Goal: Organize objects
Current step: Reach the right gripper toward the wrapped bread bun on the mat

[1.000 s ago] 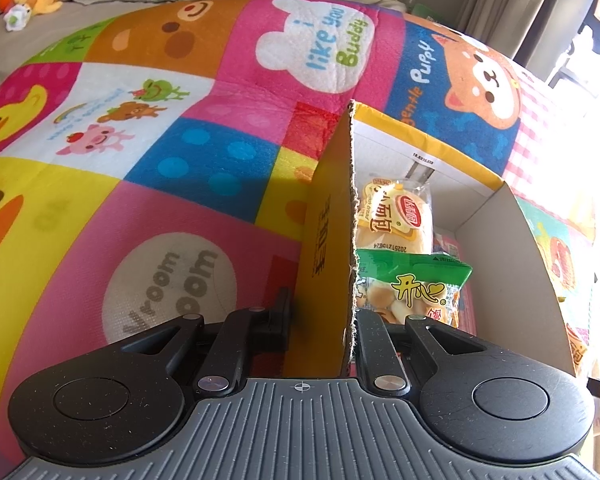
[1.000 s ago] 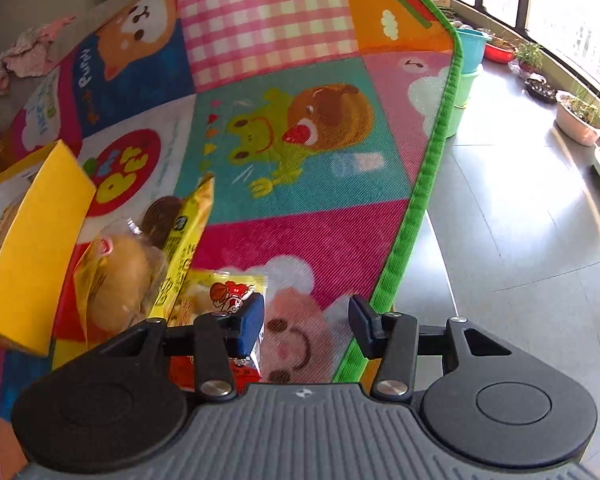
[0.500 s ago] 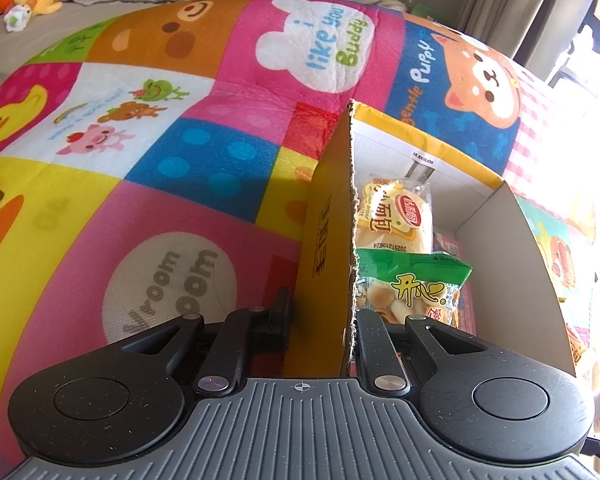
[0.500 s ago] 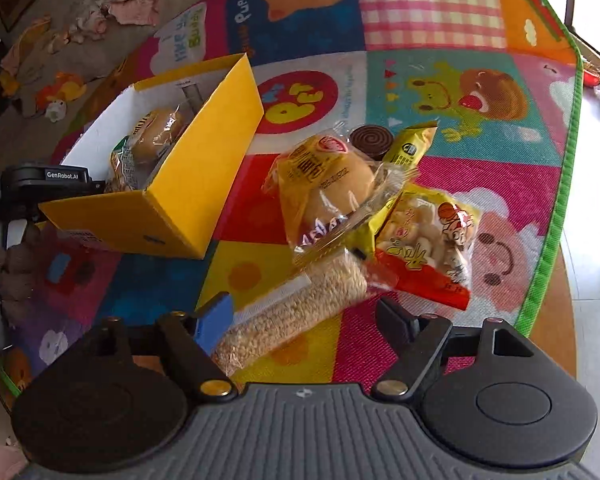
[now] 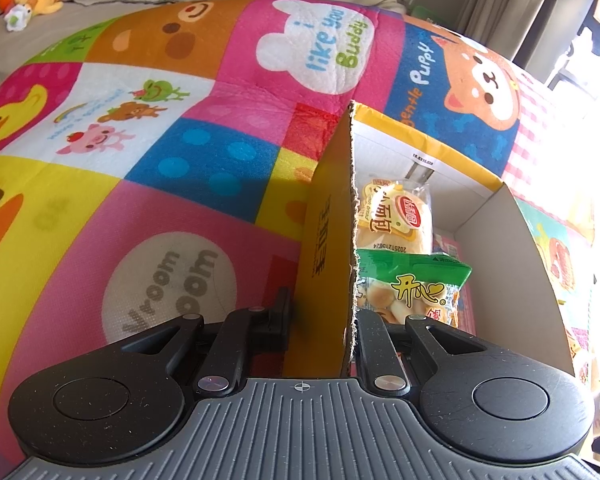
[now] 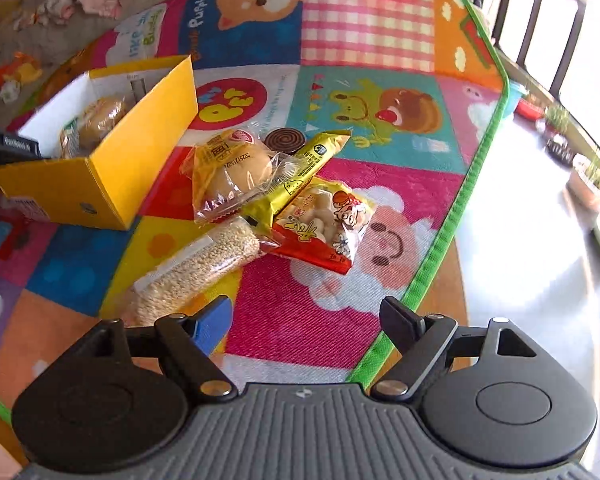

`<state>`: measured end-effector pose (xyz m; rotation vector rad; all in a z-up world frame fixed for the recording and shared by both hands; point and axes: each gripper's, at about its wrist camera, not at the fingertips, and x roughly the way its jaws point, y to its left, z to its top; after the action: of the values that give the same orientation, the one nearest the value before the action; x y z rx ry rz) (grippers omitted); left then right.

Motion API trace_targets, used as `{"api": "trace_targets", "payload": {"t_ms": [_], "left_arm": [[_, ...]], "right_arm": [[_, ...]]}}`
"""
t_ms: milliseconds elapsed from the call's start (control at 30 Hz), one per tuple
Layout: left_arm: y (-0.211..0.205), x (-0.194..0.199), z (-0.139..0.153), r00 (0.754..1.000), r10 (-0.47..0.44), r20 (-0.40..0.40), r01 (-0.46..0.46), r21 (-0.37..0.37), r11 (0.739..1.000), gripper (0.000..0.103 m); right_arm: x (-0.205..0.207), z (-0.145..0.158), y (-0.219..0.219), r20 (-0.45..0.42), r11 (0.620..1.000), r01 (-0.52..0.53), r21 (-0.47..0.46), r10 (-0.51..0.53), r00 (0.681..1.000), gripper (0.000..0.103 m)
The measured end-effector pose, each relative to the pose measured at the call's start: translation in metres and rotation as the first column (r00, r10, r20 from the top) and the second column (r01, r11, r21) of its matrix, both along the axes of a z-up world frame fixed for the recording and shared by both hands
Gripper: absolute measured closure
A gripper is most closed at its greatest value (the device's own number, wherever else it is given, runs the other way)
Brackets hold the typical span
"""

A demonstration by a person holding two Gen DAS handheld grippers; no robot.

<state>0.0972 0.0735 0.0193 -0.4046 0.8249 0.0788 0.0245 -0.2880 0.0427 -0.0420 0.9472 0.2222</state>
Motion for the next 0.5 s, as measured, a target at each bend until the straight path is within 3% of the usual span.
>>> {"api": "trace_targets", "payload": {"t_ms": [67, 167, 333, 400, 500], "left_arm": [[0.000, -0.001, 0.000, 1.000, 0.001, 0.007, -0.001, 0.001, 1.000, 0.087], [-0.001, -0.001, 0.001, 1.000, 0.004, 0.004, -0.004, 0.005, 1.000, 0.087], [-0.003, 0.000, 0.002, 1.000, -0.016, 0.003, 0.016, 0.025, 1.000, 0.088], [-0.003, 0.000, 0.001, 1.000, -0.021, 0.005, 0.020, 0.028, 0.999, 0.088], [-0.003, 0.000, 0.001, 1.000, -0.023, 0.020, 0.023, 0.037, 0.999, 0.088]], "right_arm": [[-0.003, 0.008, -0.004, -0.003, 0.989, 0.018, 0.145, -0.018, 1.000, 0.021], [-0.004, 0.012, 0.020, 0.040, 0.975, -0.019, 0.221, 0.010, 0.999, 0.021], [-0.002, -0.008, 0.081, 0.096, 0.994, -0.083, 0.073, 0.076, 0.993, 0.021], [-0.007, -0.013, 0.088, 0.136, 0.996, -0.085, -0.004, 0.084, 0.987, 0.021], [-0.019, -0.019, 0.079, 0.150, 0.997, -0.068, -0.040, 0.073, 0.986, 0.021]]}}
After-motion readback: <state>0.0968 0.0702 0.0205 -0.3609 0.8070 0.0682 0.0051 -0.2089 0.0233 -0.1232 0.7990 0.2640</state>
